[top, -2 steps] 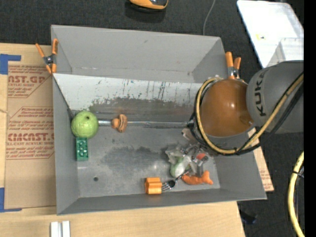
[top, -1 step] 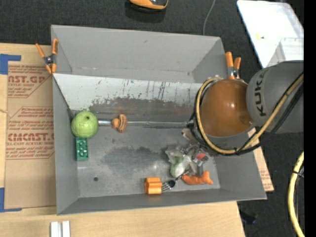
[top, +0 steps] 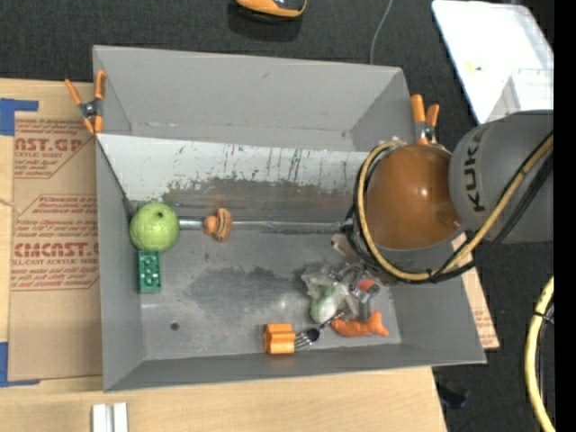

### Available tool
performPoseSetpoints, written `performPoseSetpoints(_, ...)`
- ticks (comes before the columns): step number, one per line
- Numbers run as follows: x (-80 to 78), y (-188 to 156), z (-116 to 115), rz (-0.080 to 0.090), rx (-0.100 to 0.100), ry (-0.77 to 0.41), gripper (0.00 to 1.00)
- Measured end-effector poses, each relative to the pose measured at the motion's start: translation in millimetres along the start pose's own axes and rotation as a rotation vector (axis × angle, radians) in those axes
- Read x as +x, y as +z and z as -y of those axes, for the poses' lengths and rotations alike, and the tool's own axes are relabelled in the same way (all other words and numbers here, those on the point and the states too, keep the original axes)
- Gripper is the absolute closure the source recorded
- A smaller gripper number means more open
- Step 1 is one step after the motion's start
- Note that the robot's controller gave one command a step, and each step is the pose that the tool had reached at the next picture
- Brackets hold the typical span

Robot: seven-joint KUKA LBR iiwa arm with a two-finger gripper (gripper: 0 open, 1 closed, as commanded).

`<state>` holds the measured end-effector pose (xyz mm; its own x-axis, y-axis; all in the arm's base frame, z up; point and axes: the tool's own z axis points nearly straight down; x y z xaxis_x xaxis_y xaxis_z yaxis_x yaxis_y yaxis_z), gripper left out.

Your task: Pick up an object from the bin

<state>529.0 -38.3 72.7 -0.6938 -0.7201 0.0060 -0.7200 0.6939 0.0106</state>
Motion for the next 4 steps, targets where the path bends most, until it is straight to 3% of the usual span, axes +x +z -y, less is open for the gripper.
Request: performPoseSetpoints(4,0.0,0.0,0.0,0.0,0.0,0.0,1.0)
